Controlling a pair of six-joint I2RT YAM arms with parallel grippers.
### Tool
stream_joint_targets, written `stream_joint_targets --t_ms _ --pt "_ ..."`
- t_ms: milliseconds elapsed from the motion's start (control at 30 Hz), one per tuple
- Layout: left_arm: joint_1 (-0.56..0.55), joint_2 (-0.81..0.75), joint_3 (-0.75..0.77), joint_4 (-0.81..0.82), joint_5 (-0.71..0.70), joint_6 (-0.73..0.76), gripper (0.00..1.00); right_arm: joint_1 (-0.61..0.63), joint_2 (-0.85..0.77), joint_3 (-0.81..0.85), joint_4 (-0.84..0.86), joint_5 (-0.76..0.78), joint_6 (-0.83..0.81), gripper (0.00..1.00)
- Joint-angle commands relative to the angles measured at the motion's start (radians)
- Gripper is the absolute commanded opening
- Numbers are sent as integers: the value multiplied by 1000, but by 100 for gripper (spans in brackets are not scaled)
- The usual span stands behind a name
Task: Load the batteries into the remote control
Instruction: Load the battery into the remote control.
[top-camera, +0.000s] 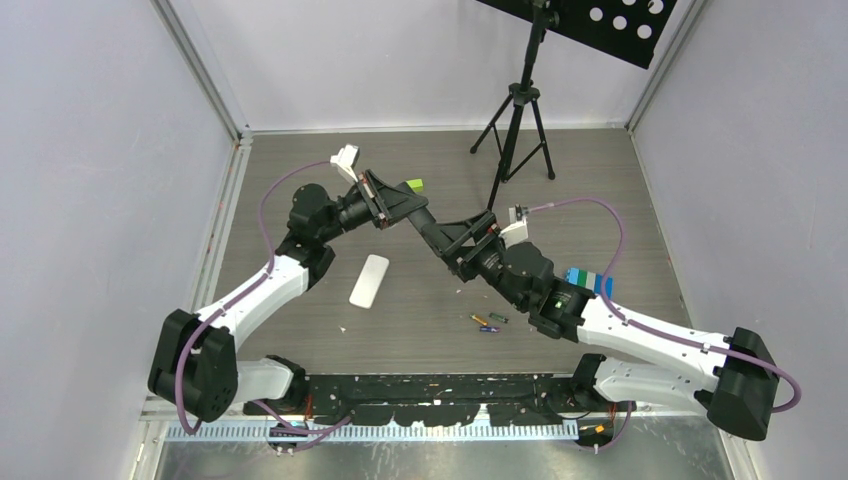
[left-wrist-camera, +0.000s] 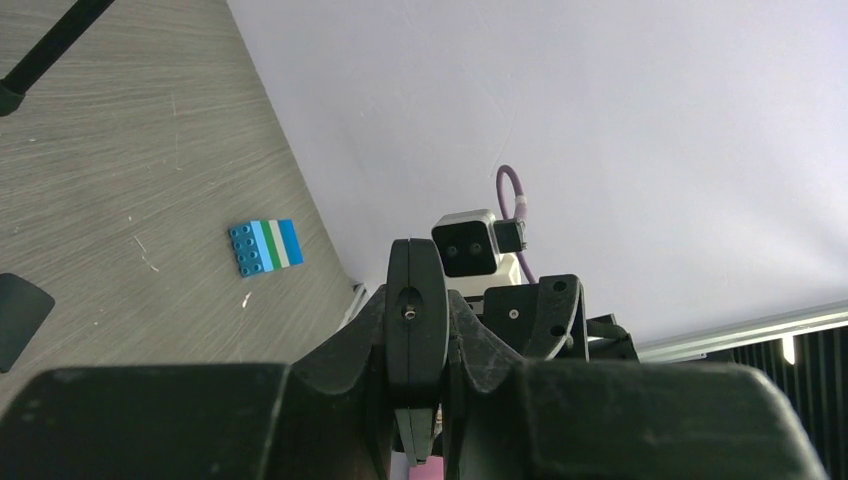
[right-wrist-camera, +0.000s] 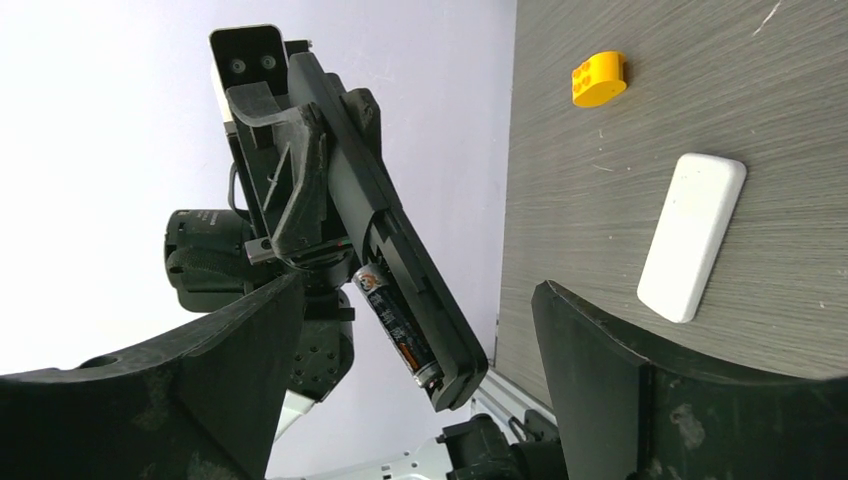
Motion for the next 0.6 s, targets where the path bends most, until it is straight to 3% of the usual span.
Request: stream_joint_targets --t_ms 0,133,567 --pt "-1 -8 29 80 5 -11 0 0 3 26 92 33 23 87" --pt "-1 -2 31 94 11 -23 0 0 29 28 123 19 42 80" --pt "-1 1 25 131 9 -84 0 -34 42 -4 167 -37 77 43"
